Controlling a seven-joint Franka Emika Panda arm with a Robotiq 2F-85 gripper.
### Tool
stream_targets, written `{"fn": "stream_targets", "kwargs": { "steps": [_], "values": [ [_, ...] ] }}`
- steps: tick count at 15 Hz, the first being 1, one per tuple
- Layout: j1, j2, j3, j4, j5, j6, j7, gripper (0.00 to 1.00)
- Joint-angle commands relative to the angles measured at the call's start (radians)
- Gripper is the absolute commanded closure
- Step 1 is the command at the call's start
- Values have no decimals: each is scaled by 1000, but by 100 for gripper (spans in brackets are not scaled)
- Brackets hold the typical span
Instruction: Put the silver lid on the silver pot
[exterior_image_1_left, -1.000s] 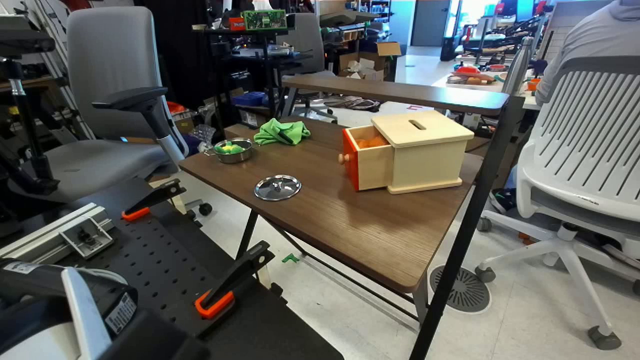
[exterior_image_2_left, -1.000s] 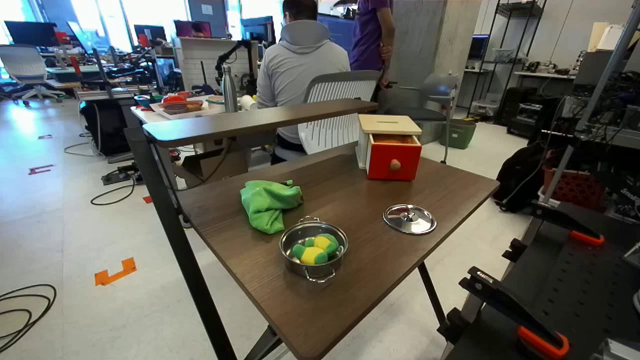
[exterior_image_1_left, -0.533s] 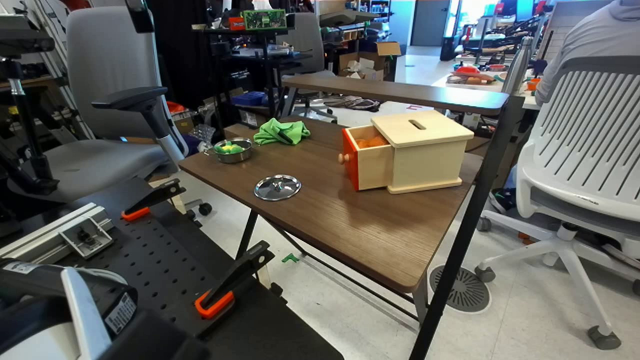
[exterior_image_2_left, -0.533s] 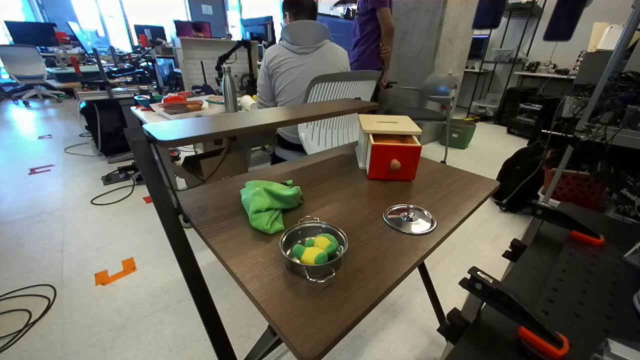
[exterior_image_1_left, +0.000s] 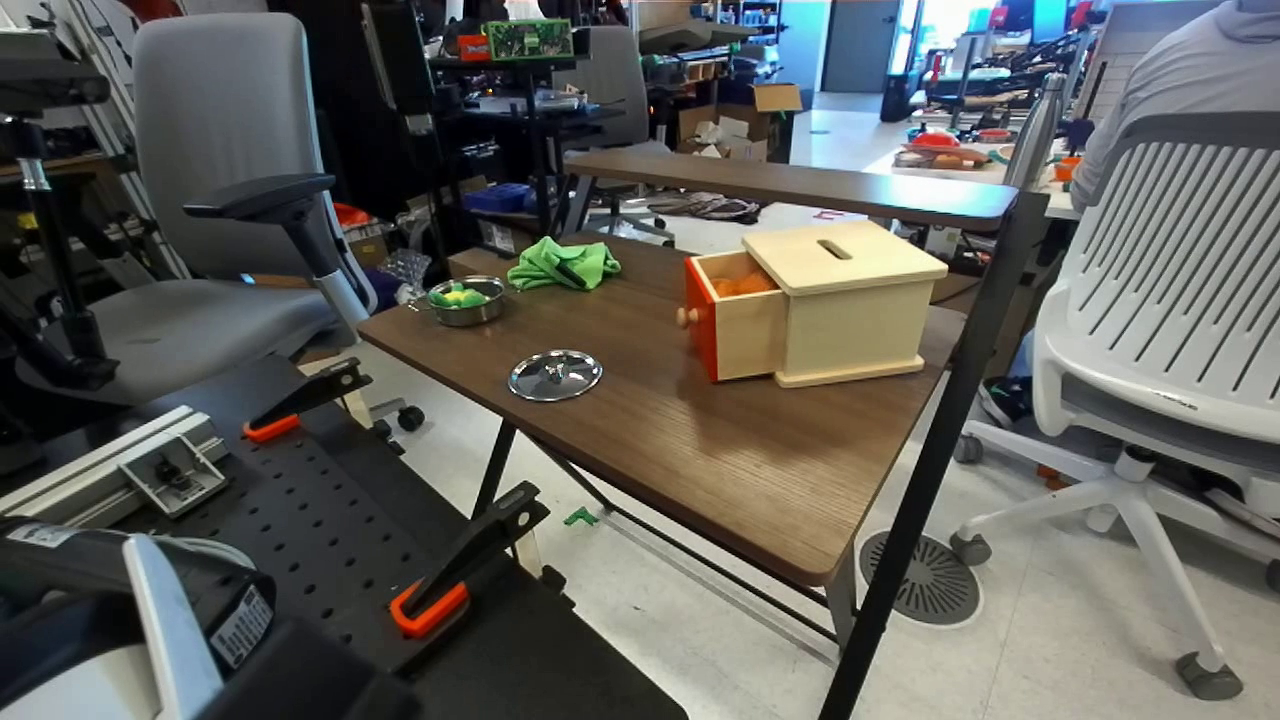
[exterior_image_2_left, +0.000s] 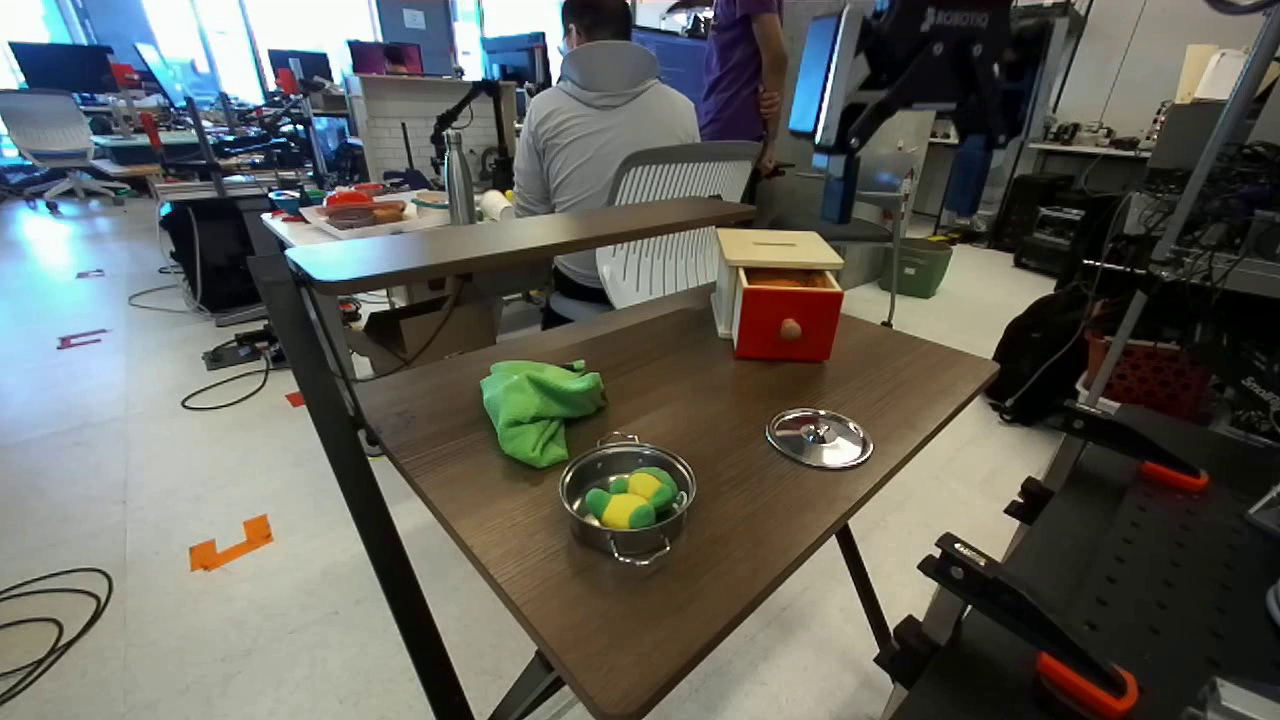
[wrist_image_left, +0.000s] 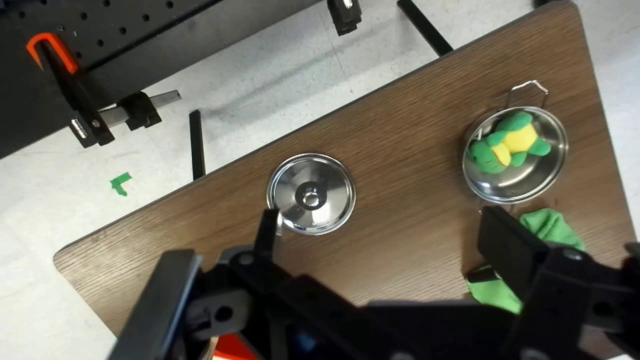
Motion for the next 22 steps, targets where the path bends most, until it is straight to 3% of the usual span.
{"fn": "stream_targets", "kwargs": {
  "steps": [1, 6, 13, 22],
  "values": [
    [18, 181, -54, 110, -89, 26, 60, 0],
    [61, 373, -132, 217, -75, 23, 33, 0],
    [125, 576, -225, 305, -61, 157, 26, 0],
    [165, 641, -275, 287, -44, 289, -7, 0]
  ]
}}
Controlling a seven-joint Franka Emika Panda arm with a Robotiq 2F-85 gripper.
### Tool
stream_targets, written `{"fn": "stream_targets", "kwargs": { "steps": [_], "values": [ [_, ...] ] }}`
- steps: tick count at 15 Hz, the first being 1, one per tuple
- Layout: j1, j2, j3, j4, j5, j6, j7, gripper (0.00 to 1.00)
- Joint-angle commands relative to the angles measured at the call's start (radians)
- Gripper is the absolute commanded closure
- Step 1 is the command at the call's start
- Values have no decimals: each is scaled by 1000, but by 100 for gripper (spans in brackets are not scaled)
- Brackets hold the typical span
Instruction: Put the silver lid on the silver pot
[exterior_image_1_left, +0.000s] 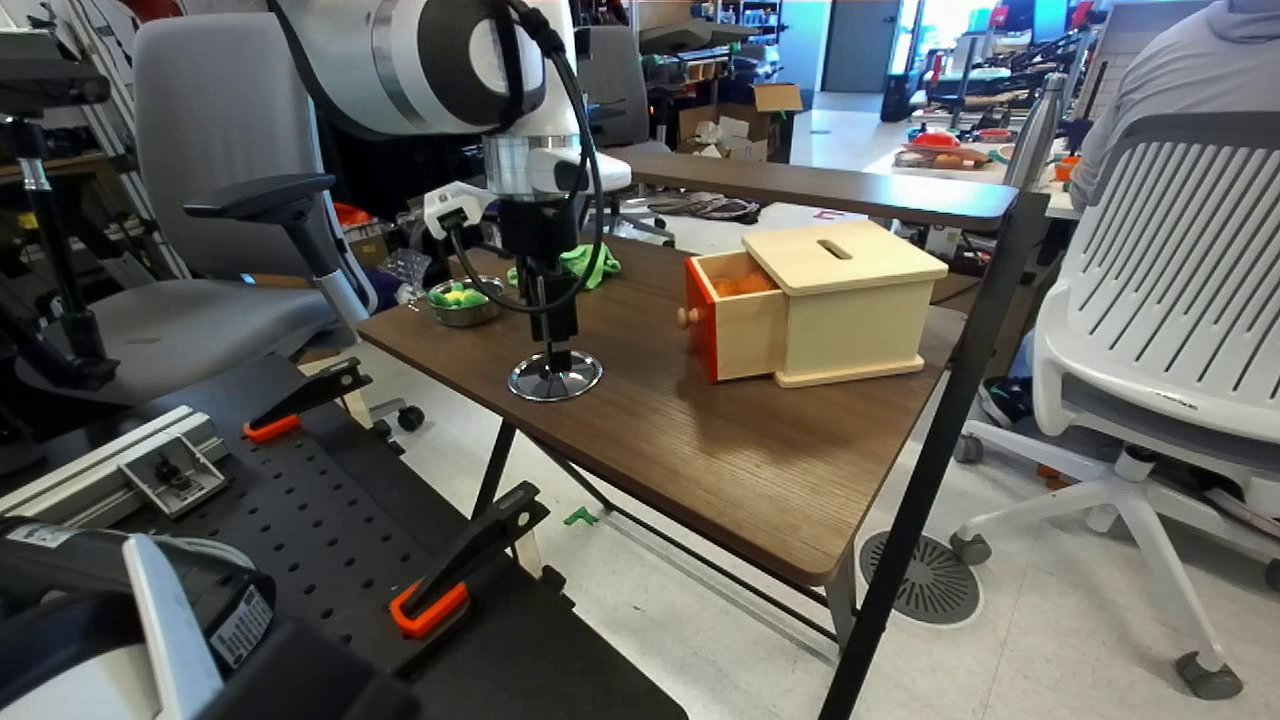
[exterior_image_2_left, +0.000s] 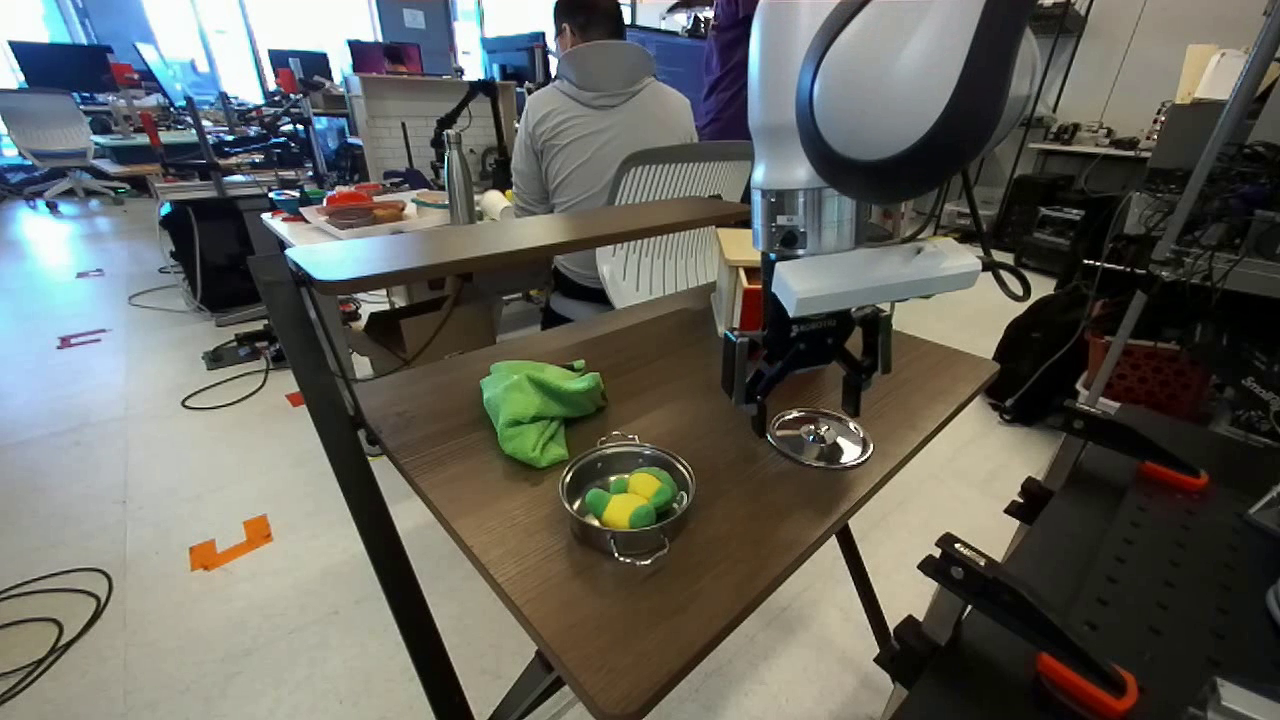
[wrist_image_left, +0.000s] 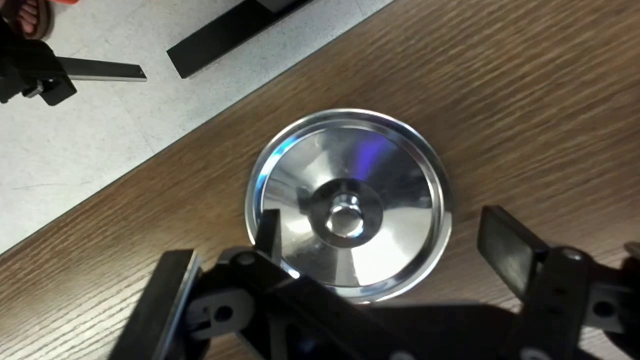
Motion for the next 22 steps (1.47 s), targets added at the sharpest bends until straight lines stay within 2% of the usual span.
{"fn": "stream_targets", "kwargs": {
  "steps": [1, 8, 17, 18, 19, 22],
  "values": [
    [21, -9, -23, -20, 29, 64, -40, 0],
    [0, -13, -16, -53, 67, 102, -112, 0],
    [-44, -31, 3, -96, 196, 151, -251, 0],
    [-46, -32, 1, -96, 203, 151, -261, 9],
    [-43, -30, -5, -94, 202, 151, -265, 26],
    [-41, -32, -9, -90, 205, 145, -276, 49]
  ]
}}
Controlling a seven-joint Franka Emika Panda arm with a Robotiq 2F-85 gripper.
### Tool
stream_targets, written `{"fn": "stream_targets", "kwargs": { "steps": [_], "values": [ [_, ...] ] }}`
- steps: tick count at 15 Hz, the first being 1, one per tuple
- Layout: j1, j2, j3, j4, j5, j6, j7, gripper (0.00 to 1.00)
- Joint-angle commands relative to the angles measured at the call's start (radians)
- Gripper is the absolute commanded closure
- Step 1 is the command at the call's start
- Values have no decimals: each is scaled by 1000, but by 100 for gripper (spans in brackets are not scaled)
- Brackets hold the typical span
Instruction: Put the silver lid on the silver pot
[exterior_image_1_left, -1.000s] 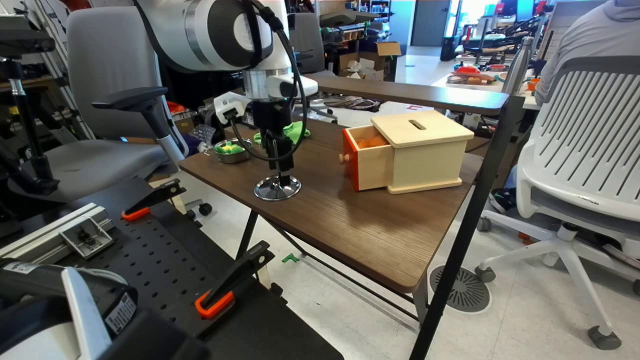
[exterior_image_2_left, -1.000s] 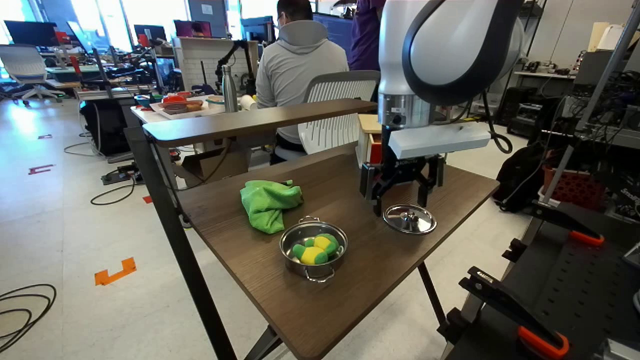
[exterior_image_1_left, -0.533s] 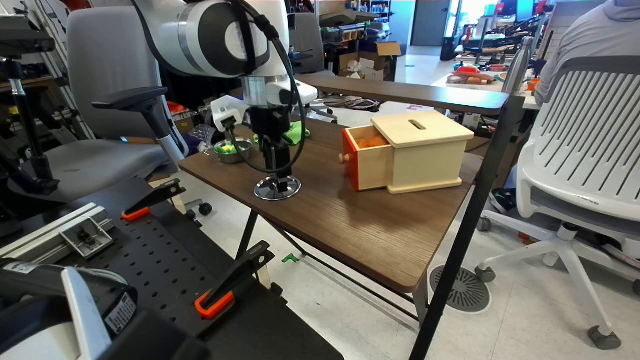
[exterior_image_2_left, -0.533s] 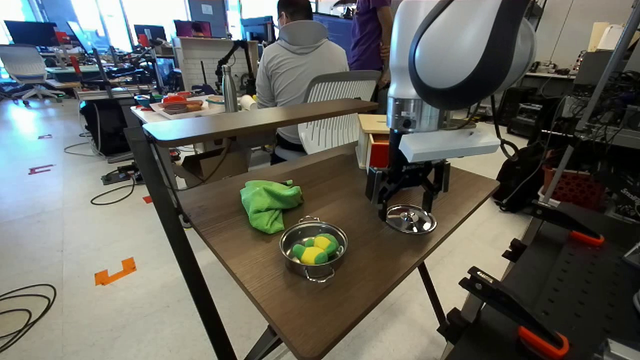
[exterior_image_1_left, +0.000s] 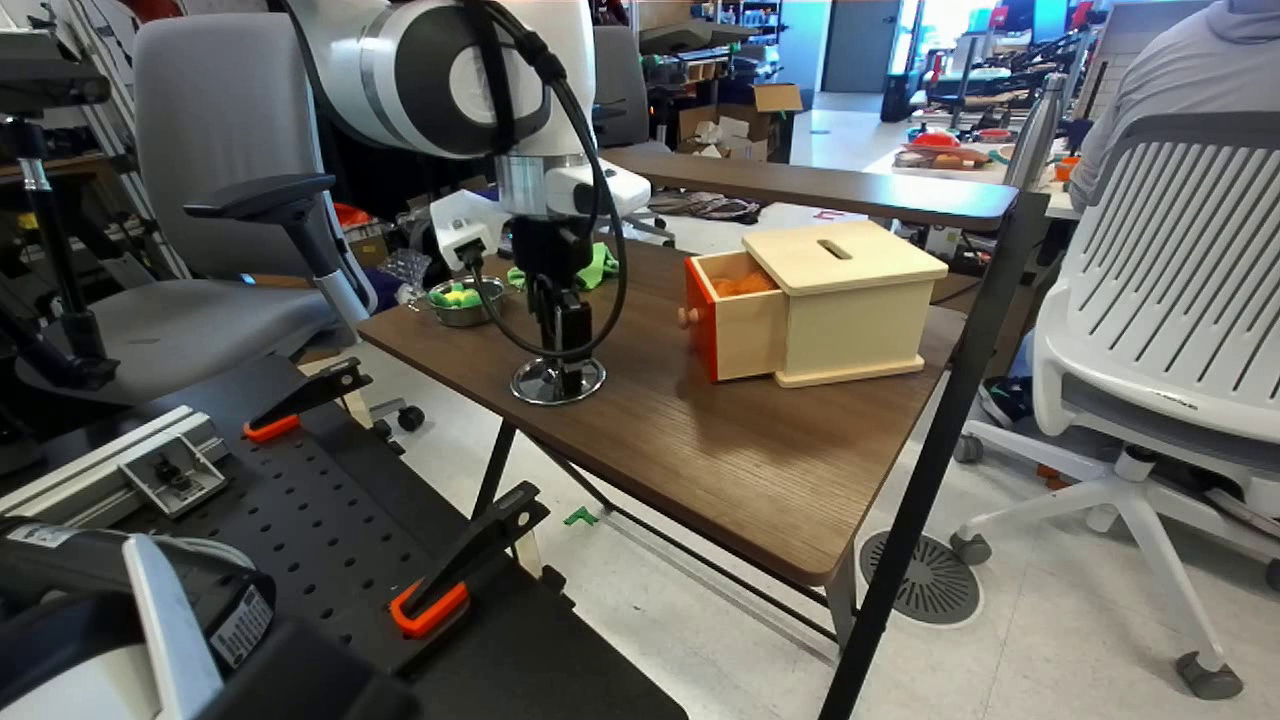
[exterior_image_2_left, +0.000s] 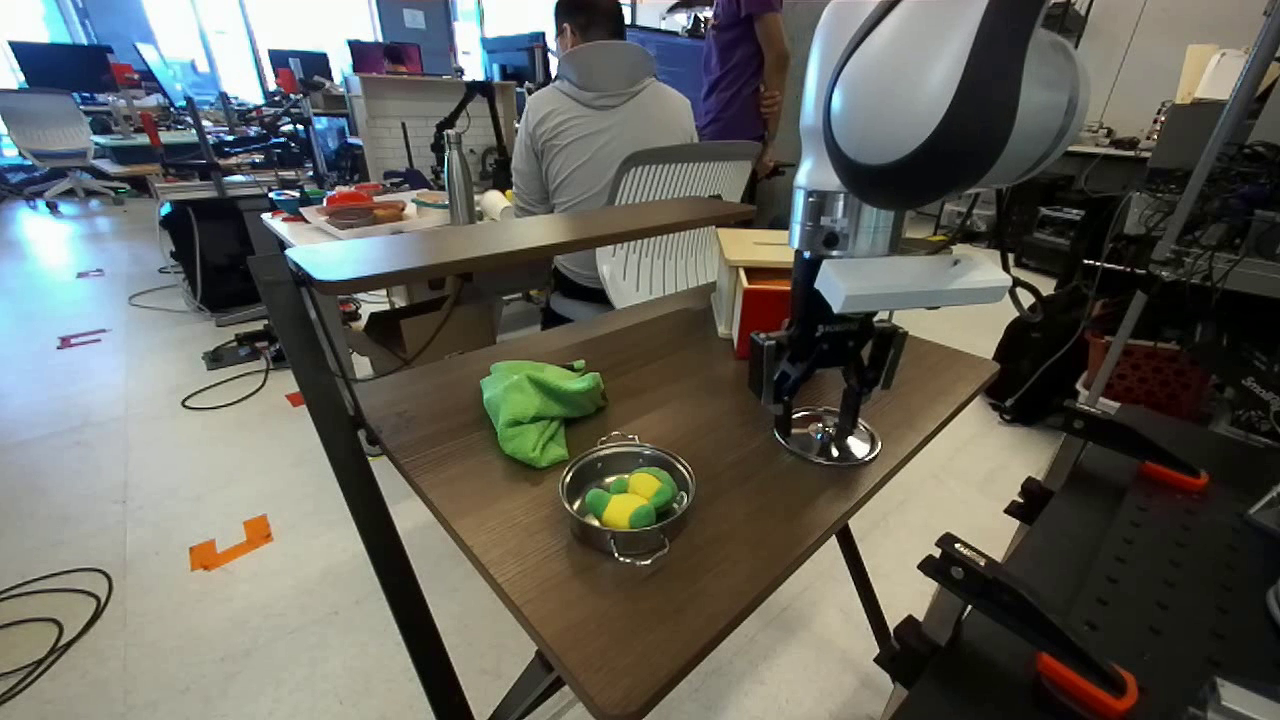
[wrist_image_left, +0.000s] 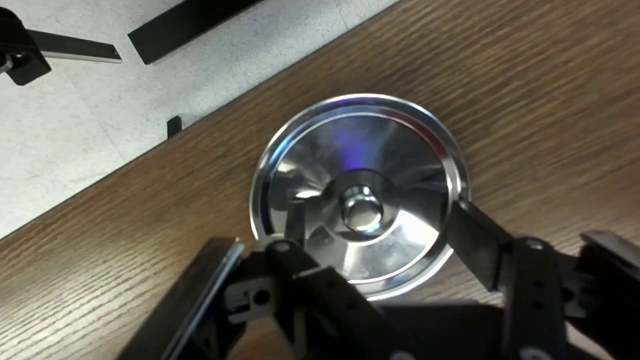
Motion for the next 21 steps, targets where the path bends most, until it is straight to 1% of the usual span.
{"fn": "stream_targets", "kwargs": {
  "steps": [1, 2, 5, 6, 7, 9, 13, 19, 21],
  "values": [
    [-3, -26, 0, -21, 22, 14, -36, 58],
    [-1, -29, -1, -19, 20, 12, -35, 64],
    [0, -35, -1, -20, 19, 8, -36, 88],
    [0, -39, 0, -21, 20, 6, -37, 95],
    [-2, -43, 2, -23, 20, 1, -40, 99],
    [0, -43, 0, -23, 18, -2, -39, 95],
    [12, -71, -11, -42, 7, -4, -32, 95],
    [40, -234, -2, -145, -37, -72, -79, 95],
    [66, -300, -3, -178, -74, -92, -66, 95]
  ]
}}
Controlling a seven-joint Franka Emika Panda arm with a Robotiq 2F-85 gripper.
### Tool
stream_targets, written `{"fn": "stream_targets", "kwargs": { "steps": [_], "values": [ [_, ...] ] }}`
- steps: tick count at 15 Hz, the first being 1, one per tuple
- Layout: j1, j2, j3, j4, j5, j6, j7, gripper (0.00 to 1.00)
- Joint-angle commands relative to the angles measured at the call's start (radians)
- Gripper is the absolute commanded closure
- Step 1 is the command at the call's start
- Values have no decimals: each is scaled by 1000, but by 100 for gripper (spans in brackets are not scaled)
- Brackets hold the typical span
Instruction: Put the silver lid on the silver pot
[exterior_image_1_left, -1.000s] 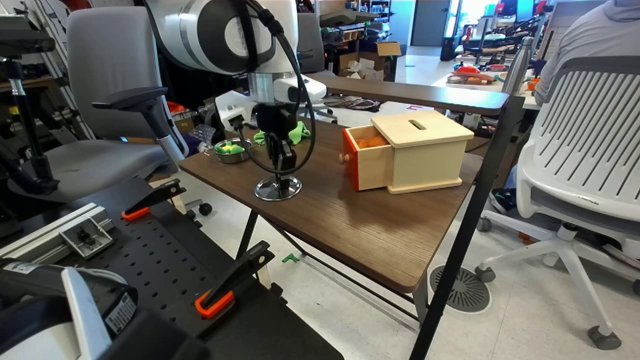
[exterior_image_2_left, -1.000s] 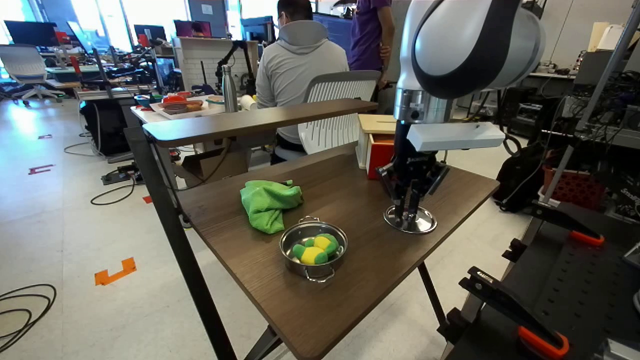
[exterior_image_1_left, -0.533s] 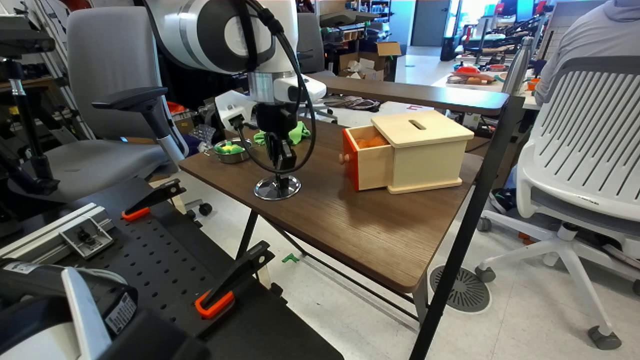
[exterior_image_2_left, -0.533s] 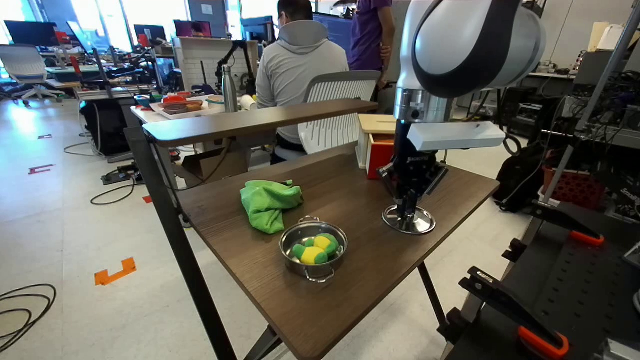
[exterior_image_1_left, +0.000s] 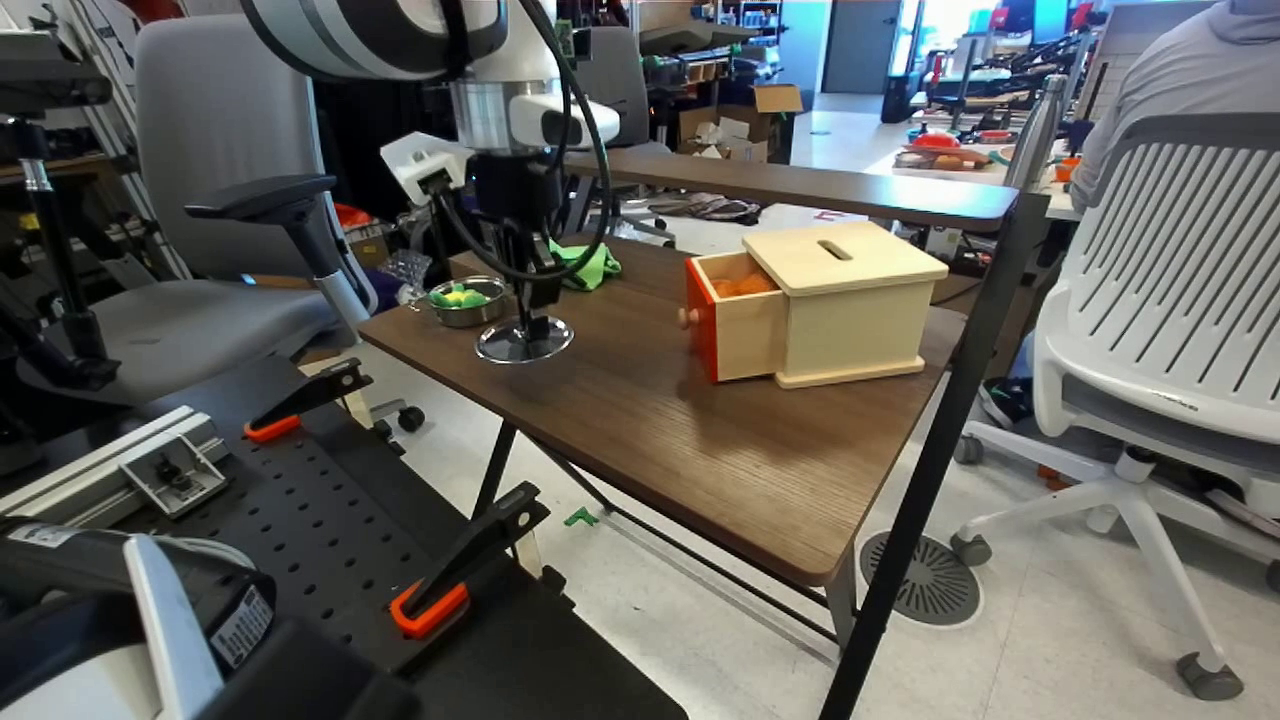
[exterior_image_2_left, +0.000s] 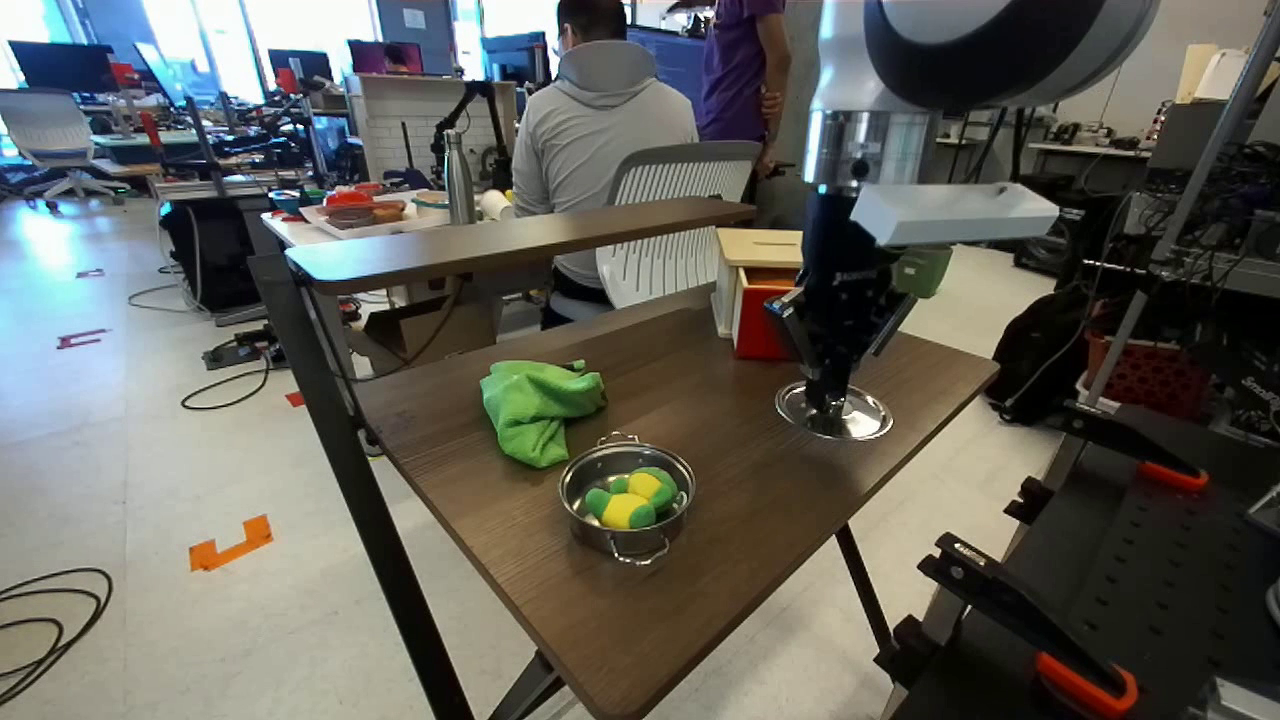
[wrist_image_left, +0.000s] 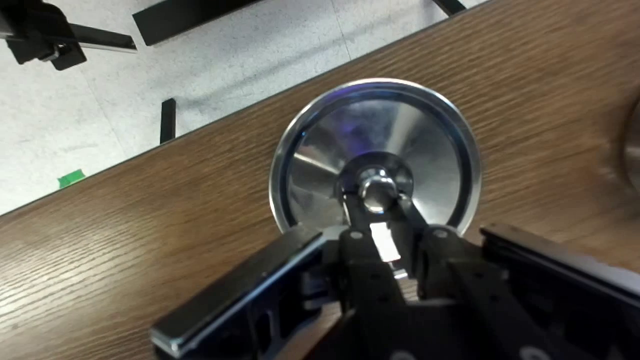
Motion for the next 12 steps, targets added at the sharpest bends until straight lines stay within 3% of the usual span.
{"fn": "stream_targets", "kwargs": {
  "steps": [1, 6, 12],
  "values": [
    [37, -151, 3, -82, -66, -60, 0, 95],
    [80, -208, 56, -58, -165, -106, 34, 95],
    [142, -134, 131, 41, -233, -119, 51, 95]
  ]
}}
